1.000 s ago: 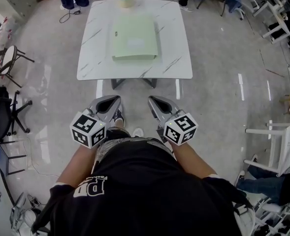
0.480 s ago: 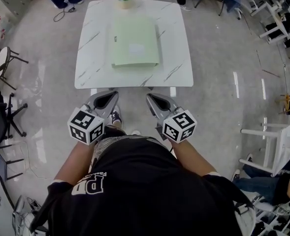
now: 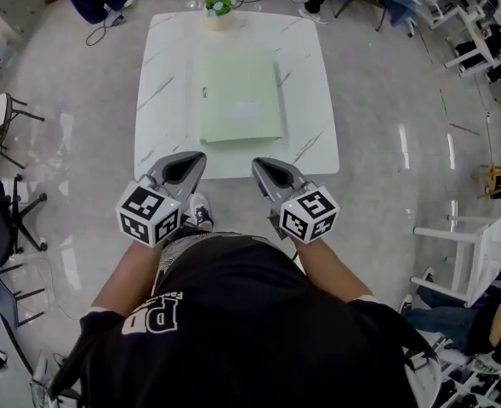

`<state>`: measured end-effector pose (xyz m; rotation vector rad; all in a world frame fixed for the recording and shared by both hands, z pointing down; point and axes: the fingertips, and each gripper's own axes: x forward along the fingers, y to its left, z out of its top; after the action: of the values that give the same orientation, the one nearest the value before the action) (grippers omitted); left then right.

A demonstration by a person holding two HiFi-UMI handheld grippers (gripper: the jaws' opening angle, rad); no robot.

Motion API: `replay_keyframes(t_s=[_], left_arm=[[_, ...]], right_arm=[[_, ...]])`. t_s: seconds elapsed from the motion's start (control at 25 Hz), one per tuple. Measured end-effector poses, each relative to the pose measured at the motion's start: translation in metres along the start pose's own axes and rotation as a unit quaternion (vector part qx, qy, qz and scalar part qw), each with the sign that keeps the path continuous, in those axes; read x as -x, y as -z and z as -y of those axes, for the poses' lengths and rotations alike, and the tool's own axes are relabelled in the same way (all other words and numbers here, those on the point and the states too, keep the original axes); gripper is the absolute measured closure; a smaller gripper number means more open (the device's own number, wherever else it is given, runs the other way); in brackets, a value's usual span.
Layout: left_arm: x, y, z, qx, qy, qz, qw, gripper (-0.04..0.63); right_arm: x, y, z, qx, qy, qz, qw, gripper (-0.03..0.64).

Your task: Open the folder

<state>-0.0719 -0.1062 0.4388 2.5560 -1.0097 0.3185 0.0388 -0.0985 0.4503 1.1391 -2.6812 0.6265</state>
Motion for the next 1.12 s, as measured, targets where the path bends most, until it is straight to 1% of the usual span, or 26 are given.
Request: replay_keyframes(t_s=[0.16, 0.24, 0.36, 0.68, 0.92, 1.12], left_arm=[[-0.008, -0.007, -0.030, -0.026, 0.002, -0.008, 0.9996, 0.541], [-0.014, -0.010, -0.043, -0.022, 0.007, -0.006, 0.9997, 0.541], [-0.022, -0.015, -0.054, -0.015, 0.025, -0.004, 0.9996, 0.541], [-0.033, -0.017, -0.085, -0.030, 0.057, -0.018, 0.9978, 0.541], [-0.043, -0.021, -0.092, -0.027, 0.052, -0.020, 0.9981, 0.541], [-0.049, -0.016, -0.096, -0.020, 0.027, -0.028, 0.9990, 0.541]], right_arm=[[-0.026, -0.011, 0.007, 0.001, 0.013, -0.003, 1.000, 0.617], [-0.035, -0.017, 0.011, 0.005, 0.019, -0.005, 1.000, 0.617], [-0.046, -0.025, 0.017, 0.007, 0.034, -0.007, 0.999, 0.617], [-0.072, -0.040, 0.026, 0.011, 0.066, -0.001, 0.998, 0.617], [-0.078, -0.042, 0.039, 0.013, 0.064, -0.009, 0.998, 0.617], [-0.084, -0.045, 0.054, 0.018, 0.042, -0.021, 0.999, 0.617]])
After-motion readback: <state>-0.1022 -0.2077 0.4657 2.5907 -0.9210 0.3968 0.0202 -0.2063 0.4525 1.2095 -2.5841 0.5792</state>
